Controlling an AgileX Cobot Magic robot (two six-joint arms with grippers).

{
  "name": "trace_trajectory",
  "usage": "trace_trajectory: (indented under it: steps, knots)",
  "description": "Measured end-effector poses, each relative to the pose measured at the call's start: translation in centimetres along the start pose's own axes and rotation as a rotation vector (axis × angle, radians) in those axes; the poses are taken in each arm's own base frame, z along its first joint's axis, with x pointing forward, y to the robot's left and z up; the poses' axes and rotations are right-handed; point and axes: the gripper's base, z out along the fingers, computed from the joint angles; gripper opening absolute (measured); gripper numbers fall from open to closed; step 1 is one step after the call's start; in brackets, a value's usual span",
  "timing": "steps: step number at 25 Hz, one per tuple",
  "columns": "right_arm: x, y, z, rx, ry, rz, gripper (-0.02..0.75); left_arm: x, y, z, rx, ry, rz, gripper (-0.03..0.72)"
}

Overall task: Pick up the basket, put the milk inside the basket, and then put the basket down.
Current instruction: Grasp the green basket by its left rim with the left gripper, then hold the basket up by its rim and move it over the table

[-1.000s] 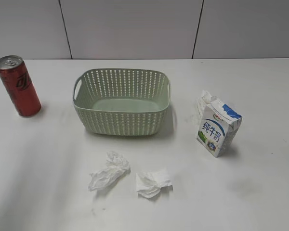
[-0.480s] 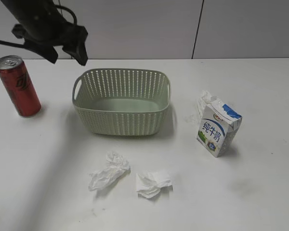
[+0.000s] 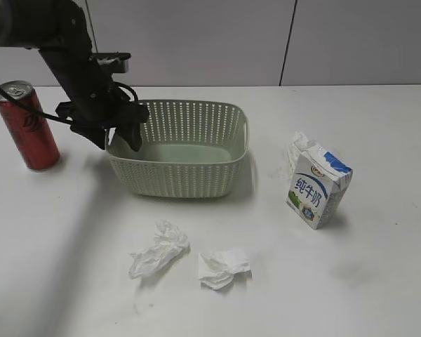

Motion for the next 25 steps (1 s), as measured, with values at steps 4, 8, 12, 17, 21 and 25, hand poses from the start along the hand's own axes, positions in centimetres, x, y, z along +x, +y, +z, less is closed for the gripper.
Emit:
trace_trajectory:
  steps: [4,8,12,17,21,25]
  knots:
    - [0.0,0.0,0.0,0.000,0.000,0.000,0.580,-0.4,0.0,0.5,0.014,-0.034,-0.042,0.321]
    - [0.0,0.0,0.0,-0.001,0.000,0.001,0.580,-0.7,0.0,0.5,0.010,-0.057,-0.113,0.021]
    - [0.0,0.0,0.0,-0.001,0.000,0.001,0.580,-0.6,0.2,0.5,-0.012,-0.046,-0.172,0.000]
    - [0.0,0.0,0.0,-0.001,0.000,0.001,0.580,-0.2,0.2,-0.7,-0.036,-0.021,-0.201,0.000]
    - [0.0,0.0,0.0,-0.001,0.000,0.001,0.580,-0.4,-0.1,-2.9,-0.031,-0.064,-0.210,0.000]
    - [0.0,0.0,0.0,-0.001,-0.001,0.001,0.580,-0.5,-0.3,-4.0,-0.029,-0.086,-0.210,0.000]
